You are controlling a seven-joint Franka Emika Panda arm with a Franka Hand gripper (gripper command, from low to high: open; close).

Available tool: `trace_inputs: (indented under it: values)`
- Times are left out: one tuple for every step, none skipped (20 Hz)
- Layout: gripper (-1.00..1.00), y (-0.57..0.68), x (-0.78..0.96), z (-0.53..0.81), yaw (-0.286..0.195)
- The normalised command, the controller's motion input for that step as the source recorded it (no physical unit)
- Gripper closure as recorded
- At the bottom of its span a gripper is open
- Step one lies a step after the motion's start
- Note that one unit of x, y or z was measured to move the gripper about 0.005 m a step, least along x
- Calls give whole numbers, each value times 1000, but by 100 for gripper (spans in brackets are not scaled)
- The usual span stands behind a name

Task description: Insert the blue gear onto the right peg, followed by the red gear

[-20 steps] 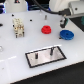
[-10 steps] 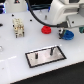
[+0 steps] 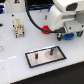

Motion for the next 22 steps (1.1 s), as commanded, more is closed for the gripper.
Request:
trace_inputs:
  values:
    - [-100,157,-591,-103,0]
    - [-100,163,-571,-106,0]
    - [-100,189,-586,-137,0]
    - [-100,200,-566,-143,0]
    - [-100,209,-560,-154,0]
    - [-100,23,-160,0,0]
    - [-100,4,-157,27,0]
    - [-100,187,-409,-165,0]
    - [100,-21,-310,-163,0]
    - [100,-5,-210,-26,0]
    - [100,-26,-279,-85,0]
    - [100,-23,-228,-94,0]
    - [100,-50,-215,-69,0]
    - [100,-22,-182,-101,0]
    - [100,-19,-198,-75,0]
    - [100,-12,-189,-9,0]
    - [100,-9,-98,13,0]
    - [100,-4,-125,-52,0]
    - [100,0,-158,-7,0]
    - [100,-47,-294,-124,0]
    - [100,-5,-141,-27,0]
    - [100,-4,-196,-140,0]
